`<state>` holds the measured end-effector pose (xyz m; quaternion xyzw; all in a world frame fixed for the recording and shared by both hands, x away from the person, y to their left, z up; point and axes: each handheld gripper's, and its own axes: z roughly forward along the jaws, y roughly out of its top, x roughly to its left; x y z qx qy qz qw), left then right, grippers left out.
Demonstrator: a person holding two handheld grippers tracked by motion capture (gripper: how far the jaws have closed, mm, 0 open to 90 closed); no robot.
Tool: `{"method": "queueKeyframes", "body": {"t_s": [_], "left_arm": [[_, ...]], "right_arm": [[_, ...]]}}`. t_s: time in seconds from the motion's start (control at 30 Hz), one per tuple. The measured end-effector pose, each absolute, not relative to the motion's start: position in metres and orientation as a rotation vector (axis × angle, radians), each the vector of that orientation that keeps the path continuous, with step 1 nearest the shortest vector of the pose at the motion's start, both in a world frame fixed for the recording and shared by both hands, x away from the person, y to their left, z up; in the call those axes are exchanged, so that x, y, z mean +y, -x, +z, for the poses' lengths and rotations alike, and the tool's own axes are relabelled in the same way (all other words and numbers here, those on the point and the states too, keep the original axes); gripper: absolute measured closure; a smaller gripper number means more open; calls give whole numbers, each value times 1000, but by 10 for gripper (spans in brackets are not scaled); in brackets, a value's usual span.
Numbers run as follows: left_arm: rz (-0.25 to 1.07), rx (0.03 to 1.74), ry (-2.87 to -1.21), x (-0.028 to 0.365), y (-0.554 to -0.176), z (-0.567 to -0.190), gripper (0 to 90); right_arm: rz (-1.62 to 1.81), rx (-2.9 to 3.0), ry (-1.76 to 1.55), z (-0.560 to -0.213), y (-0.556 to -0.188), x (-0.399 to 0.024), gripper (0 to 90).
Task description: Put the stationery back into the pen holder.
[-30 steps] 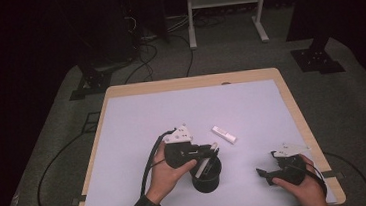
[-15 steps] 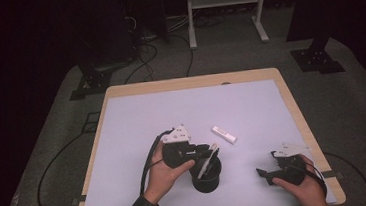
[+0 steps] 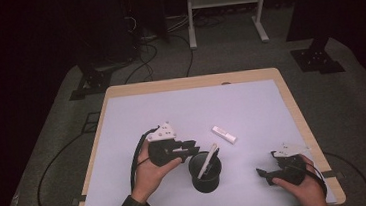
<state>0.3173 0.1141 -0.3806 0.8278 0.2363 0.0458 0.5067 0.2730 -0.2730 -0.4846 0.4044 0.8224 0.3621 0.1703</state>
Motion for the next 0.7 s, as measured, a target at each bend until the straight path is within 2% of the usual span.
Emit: {"method": "queueKeyframes", "body": {"t_s": [0.7], "left_arm": [[230, 678, -2000, 169, -311, -384, 546]], "right_arm": [[1028, 2337, -1148, -484, -273, -273, 128]]}}
